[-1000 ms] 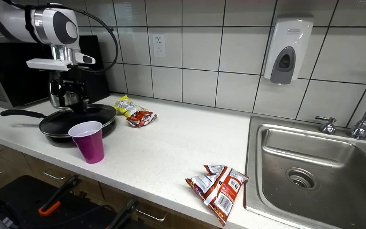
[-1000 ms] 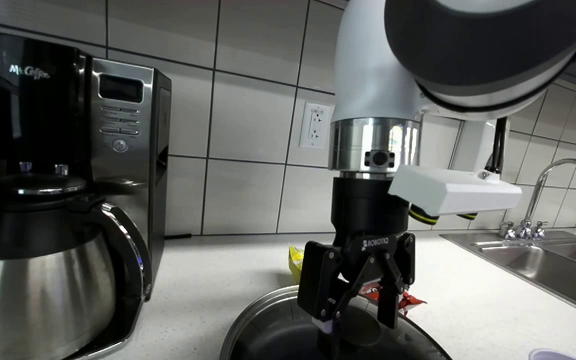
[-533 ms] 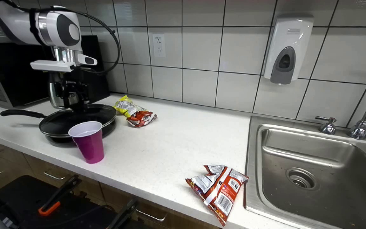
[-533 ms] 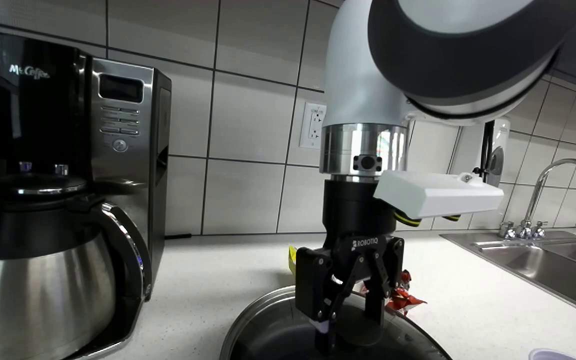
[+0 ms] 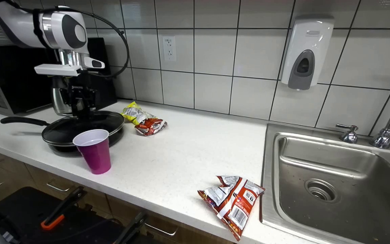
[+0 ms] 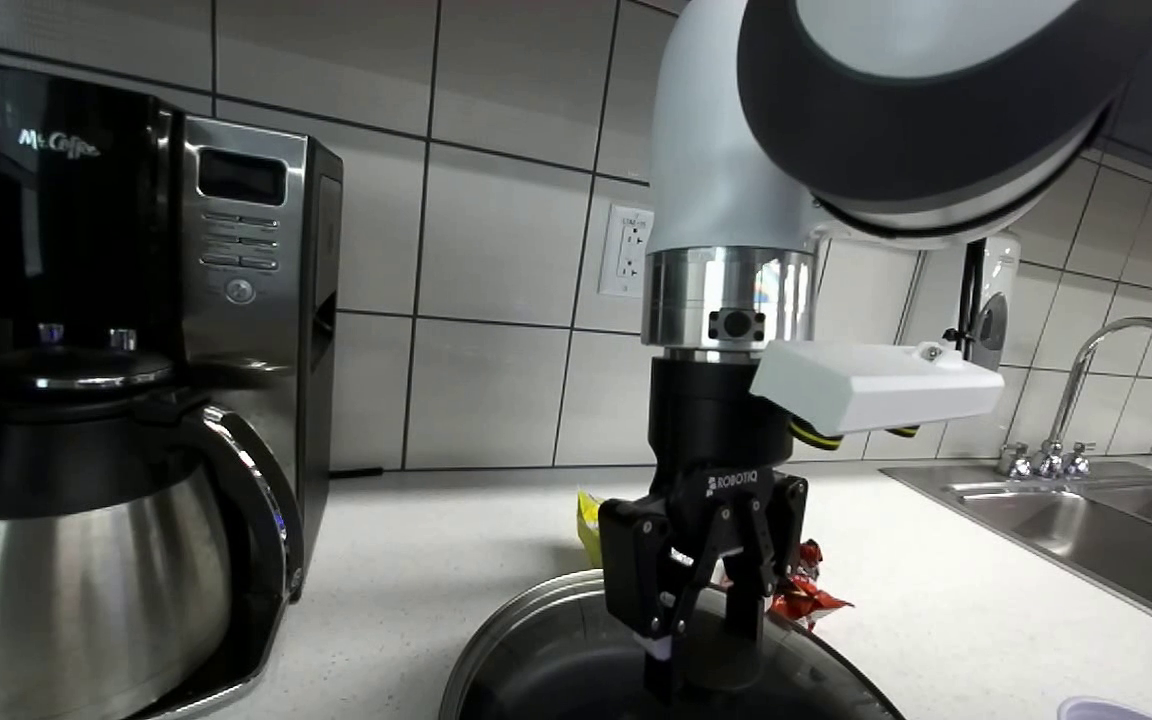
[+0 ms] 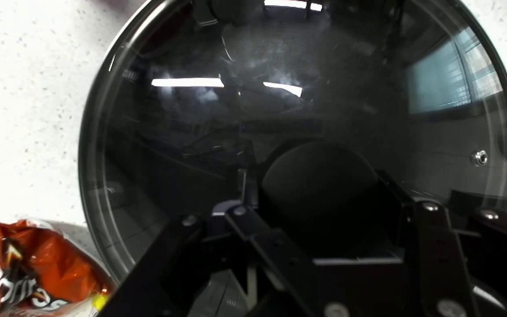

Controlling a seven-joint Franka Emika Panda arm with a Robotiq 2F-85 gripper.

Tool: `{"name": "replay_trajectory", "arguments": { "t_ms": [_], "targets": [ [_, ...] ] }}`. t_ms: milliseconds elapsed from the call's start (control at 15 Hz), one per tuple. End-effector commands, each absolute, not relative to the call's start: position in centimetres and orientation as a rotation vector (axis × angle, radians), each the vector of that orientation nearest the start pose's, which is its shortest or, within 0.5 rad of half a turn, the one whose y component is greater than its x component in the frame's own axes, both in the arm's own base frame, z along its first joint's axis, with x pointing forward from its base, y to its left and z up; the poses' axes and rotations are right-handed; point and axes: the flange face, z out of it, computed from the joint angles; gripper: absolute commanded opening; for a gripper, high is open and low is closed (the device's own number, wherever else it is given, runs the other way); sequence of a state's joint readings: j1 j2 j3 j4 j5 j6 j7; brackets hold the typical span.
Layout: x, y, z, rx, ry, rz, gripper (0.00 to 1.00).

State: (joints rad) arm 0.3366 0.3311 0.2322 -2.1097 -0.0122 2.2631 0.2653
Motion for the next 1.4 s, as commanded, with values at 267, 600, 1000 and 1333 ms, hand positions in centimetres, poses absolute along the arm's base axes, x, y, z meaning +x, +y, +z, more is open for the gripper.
{"name": "replay_trajectory", "arguments": {
  "t_ms": [267, 600, 1000, 1333],
  "targets": [
    [47.3, 31.5, 28.4, -3.101, -0.504, 0.220, 0.39],
    [47.0, 31.8, 30.3, -3.094, -0.520, 0.172, 0.39],
    [46.8, 31.0, 32.4, -3.093, -0.522, 0.122, 0.39],
    [46.7, 28.7, 33.8, -3.101, -0.508, 0.084, 0.39]
  ]
}}
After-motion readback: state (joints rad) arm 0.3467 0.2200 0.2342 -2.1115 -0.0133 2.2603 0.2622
